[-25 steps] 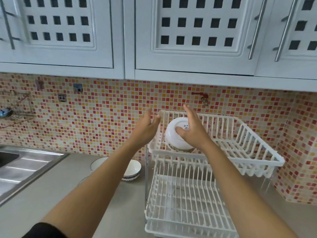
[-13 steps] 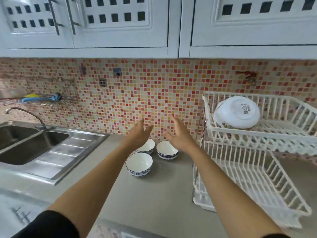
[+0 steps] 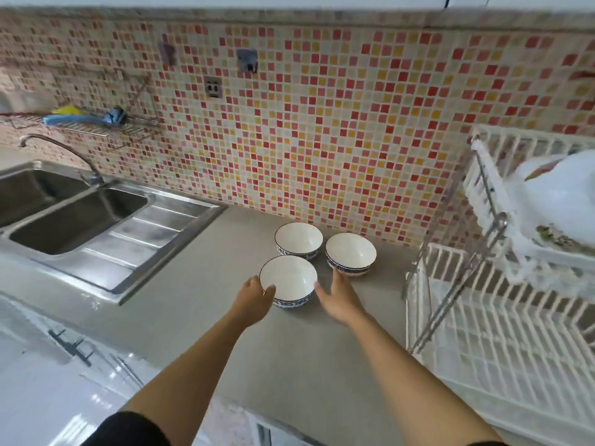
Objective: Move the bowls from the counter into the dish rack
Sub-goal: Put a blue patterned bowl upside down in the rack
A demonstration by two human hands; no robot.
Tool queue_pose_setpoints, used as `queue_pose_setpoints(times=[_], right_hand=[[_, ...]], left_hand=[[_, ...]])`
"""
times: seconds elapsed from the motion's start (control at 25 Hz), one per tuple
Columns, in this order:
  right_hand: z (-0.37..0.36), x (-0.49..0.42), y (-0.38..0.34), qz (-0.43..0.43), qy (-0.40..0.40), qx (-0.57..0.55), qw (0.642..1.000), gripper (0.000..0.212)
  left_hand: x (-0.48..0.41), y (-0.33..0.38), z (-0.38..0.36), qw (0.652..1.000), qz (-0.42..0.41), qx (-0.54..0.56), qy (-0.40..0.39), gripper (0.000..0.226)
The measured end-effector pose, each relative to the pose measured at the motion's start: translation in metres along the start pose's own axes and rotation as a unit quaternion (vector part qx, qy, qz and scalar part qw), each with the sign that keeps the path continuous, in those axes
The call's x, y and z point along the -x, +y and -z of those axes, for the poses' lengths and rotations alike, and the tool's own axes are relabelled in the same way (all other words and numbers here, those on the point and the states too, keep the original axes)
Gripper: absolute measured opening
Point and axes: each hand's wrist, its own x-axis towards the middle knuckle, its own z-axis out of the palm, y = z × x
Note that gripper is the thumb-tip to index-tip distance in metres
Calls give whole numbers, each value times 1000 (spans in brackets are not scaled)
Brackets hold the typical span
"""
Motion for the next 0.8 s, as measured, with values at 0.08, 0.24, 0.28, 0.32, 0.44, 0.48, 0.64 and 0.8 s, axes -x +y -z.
queue_pose_setpoints(times=[0.08, 0.24, 0.28, 0.32, 0.44, 0.48, 0.64, 0.8], right_hand=[[-15, -29, 8, -42, -17, 0, 999, 75], [-36, -74, 21, -94, -50, -31, 994, 77], [-42, -84, 25, -105, -53, -36, 992, 75], [-47, -93, 30, -116, -57, -43, 991, 69], [-63, -108, 40, -142, -93, -103, 980, 35], [-65, -112, 41, -147, -107, -133, 974, 32], [-62, -116, 36, -171, -129, -217, 952, 27], [-55, -98, 35, -160, -126, -262, 943, 28]], left_hand=[[-23, -8, -6, 1000, 24, -7, -4, 55], [-73, -15, -18, 997, 68, 3, -25, 60], [-84, -16, -23, 997, 77, 8, -31, 63], [-94, -16, -27, 996, 84, 7, -36, 65], [-113, -18, -40, 994, 106, -28, -26, 57], [-119, -19, -43, 992, 117, -40, -15, 52], [-128, -24, -43, 989, 145, -20, 1, 25], [-111, -24, -32, 992, 129, 5, 4, 13]])
